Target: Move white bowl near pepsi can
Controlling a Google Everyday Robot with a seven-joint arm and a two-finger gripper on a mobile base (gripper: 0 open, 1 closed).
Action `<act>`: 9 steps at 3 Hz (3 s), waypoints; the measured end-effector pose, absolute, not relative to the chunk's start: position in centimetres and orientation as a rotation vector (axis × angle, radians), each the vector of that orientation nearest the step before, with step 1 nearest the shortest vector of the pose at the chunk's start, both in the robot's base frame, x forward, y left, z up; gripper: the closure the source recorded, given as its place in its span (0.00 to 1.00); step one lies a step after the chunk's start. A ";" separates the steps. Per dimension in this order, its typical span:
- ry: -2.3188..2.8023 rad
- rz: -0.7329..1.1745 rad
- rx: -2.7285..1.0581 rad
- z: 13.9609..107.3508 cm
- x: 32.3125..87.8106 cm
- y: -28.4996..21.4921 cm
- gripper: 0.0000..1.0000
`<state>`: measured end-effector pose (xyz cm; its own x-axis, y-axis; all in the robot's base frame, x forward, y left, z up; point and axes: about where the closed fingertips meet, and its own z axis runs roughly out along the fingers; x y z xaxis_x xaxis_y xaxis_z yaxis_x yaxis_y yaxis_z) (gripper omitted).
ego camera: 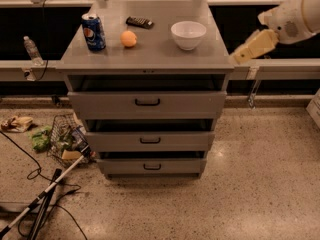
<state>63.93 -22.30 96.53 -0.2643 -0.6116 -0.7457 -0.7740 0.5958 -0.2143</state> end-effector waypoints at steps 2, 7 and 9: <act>1.936 0.244 -1.045 97.3 66.7 -23.1 0.00; 1.831 0.421 -1.029 95.7 81.4 -11.5 0.00; 1.903 0.448 -1.050 92.2 82.3 -10.2 0.00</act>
Offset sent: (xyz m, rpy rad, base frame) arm 0.0302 -0.0078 0.0053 0.0487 -0.0465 -0.0278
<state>82.35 -10.23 92.22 -0.2448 -0.4899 -0.8367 -0.8117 0.5755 -0.0995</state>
